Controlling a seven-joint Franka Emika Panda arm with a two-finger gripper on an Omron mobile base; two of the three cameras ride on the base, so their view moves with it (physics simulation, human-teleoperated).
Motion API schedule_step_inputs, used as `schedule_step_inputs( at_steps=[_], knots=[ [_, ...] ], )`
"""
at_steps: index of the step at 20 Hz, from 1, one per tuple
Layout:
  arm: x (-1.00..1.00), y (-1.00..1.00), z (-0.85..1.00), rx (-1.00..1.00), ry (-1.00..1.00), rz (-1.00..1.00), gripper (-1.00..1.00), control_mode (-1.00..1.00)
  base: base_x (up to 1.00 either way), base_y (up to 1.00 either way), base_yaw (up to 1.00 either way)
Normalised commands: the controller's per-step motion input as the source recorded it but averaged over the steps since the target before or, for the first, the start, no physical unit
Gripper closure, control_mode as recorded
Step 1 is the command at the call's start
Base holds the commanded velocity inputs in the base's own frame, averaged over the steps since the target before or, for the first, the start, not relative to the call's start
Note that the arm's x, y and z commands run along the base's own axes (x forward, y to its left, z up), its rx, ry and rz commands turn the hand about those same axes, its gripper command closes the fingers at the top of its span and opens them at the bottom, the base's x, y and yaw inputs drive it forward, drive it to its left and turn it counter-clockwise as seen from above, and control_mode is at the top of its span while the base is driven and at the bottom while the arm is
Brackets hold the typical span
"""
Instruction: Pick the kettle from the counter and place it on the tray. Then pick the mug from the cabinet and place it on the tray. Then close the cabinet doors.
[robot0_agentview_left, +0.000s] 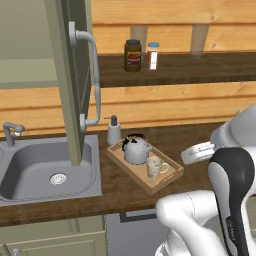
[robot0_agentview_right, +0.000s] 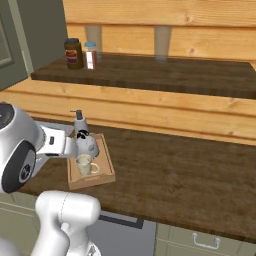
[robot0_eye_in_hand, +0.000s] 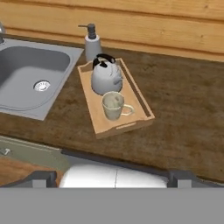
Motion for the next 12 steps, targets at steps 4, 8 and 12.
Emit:
schedule_step_inputs(
  at_steps=[4,8,12],
  knots=[
    [-0.29,-0.01,0.0,0.0,0.0,-0.06,-1.0,-1.0,0.0,0.0,0.0],
    [0.0,0.0,0.0,0.0,0.0,0.0,-1.0,1.0,-0.44,0.27,0.02],
    [0.0,0.0,0.0,0.0,0.0,0.0,-1.0,1.0,-0.57,0.83,0.07]
  ],
)
